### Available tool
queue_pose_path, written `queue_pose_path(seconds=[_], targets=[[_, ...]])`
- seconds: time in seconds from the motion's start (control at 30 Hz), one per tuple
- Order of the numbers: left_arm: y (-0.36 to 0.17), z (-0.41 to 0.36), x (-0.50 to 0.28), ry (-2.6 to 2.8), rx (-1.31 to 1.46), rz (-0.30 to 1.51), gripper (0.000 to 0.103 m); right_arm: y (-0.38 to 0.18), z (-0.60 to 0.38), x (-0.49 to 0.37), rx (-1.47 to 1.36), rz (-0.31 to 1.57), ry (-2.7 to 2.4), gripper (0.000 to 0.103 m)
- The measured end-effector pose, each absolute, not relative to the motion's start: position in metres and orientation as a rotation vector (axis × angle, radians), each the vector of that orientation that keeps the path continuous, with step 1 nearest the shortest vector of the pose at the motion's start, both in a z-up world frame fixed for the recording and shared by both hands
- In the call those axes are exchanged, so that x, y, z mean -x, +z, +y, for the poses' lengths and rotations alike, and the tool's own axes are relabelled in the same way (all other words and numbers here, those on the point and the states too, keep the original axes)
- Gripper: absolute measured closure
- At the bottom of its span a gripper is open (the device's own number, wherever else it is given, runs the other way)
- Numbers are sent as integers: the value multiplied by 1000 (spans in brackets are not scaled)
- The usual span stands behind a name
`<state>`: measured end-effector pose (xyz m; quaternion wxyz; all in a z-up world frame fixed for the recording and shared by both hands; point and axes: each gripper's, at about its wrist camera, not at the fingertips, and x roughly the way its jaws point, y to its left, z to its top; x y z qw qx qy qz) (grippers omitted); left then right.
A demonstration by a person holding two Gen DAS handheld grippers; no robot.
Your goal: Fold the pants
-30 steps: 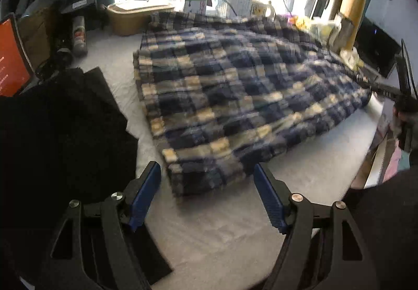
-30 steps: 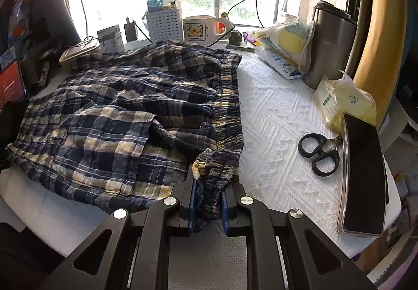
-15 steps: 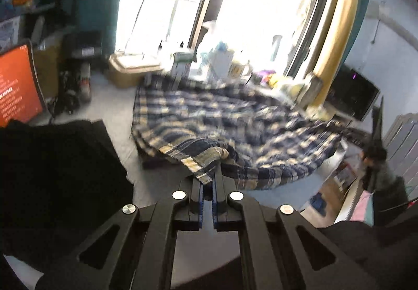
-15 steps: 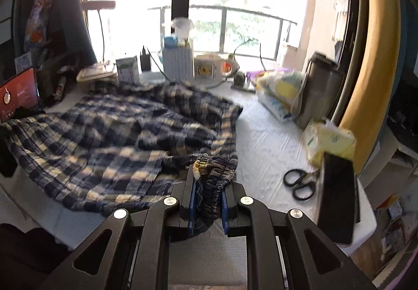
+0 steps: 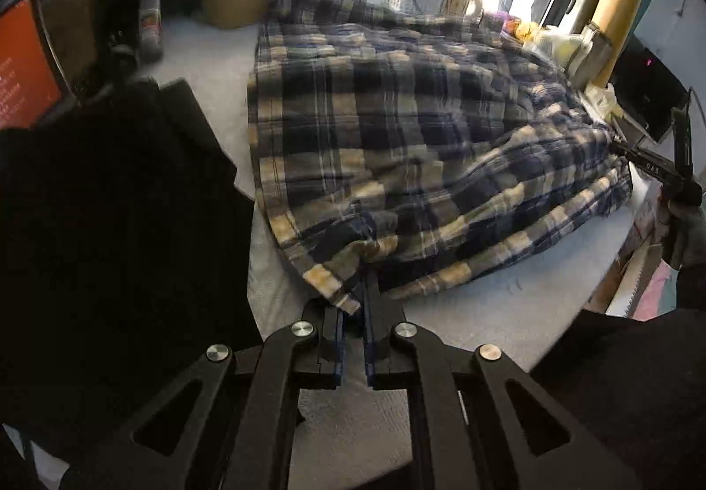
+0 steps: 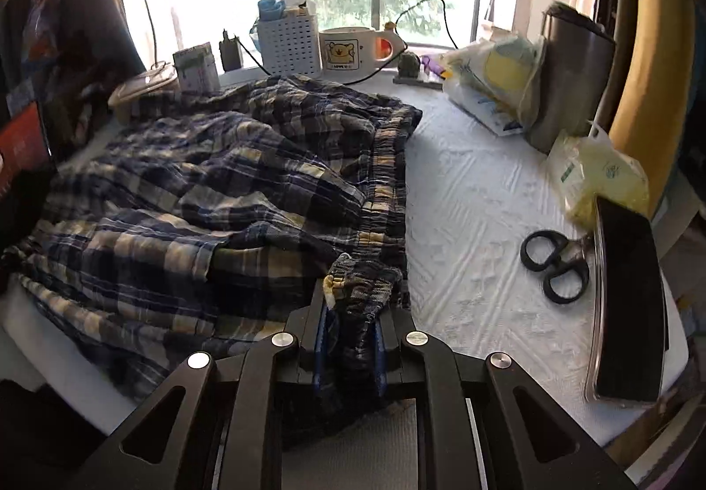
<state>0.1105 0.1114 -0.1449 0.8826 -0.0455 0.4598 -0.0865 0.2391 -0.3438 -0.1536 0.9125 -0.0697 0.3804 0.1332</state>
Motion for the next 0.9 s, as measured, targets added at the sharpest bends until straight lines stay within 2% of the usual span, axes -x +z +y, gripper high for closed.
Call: queue_pose_path(seconds=[0.07, 0.1, 0.13, 0.2, 0.43, 0.7, 0.9], targets=[[-141, 114, -110, -175, 86, 956, 89, -152, -346, -237, 154, 781, 253, 59], [-138, 116, -109, -156, 68, 943, 72, -151, -348, -235, 160, 776, 238, 31], [-136, 117, -107, -137, 51, 930, 48, -149, -352, -231, 165, 764, 226, 18], [-124, 121, -97, -100, 23, 868, 34, -144, -360, -222, 170, 742, 223, 18], [-97, 107, -68, -186, -62, 703, 34, -137, -376, -180, 261, 680, 168, 18], [-136, 54, -69, -298, -316, 790, 34, -134, -377, -153, 377, 638, 107, 18], [-152, 65, -87, -191, -279, 810, 34, -143, -371, -142, 467, 662, 133, 18]])
